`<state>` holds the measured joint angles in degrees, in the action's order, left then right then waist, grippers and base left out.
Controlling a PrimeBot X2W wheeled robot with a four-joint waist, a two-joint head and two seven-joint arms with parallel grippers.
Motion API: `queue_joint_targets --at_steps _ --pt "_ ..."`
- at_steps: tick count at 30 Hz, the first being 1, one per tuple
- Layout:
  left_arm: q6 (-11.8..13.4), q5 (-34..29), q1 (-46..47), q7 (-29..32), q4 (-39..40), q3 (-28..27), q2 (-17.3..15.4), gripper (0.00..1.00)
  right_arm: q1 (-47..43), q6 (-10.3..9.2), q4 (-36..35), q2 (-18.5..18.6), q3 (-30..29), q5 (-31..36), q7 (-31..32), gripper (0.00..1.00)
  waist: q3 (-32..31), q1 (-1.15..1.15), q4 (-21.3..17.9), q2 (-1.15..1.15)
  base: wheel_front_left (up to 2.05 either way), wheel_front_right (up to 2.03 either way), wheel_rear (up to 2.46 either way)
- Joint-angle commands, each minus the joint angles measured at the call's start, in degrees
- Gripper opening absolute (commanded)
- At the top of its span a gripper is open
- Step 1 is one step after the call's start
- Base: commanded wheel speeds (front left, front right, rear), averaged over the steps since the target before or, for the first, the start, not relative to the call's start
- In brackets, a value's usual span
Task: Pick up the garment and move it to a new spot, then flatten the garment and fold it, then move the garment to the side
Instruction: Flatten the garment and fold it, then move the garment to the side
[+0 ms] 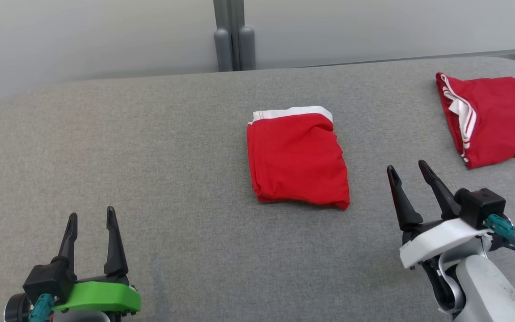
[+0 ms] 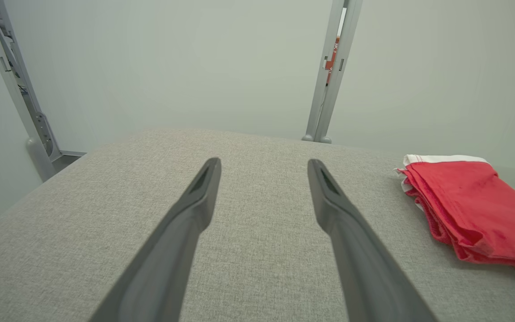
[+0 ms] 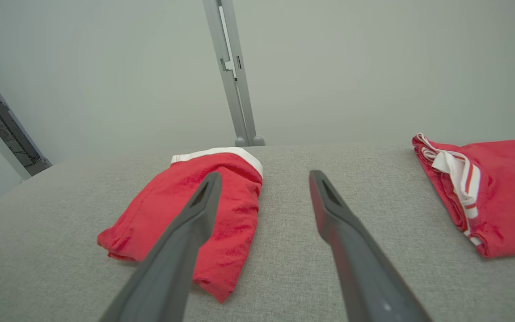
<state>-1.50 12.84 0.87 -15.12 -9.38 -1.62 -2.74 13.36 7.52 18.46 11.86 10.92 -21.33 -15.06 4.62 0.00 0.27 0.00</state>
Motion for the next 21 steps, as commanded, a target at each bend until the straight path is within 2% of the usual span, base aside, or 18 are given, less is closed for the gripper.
queue_joint_targets --at_steps 1,11,21 --pt "-0.13 -1.13 -1.18 0.0 0.18 -0.61 -0.33 1.0 -1.7 -0.08 -0.98 -0.09 -0.67 0.34 -0.13 1.0 -2.08 0.0 -1.94 0.0 0.0 0.0 0.0" --pt "-0.59 -4.68 -3.71 0.0 0.37 -2.59 -0.33 1.0 -9.56 -0.08 -7.37 -2.35 -3.73 3.53 -0.14 1.0 -4.67 0.0 -2.45 0.0 0.0 0.0 0.0" --pt "-0.89 -7.1 -5.18 0.01 0.79 -3.31 -0.33 1.0 -13.89 -0.08 -10.11 -3.98 -5.2 6.22 -0.14 1.0 -5.66 0.0 -2.07 0.0 0.0 0.0 0.0"
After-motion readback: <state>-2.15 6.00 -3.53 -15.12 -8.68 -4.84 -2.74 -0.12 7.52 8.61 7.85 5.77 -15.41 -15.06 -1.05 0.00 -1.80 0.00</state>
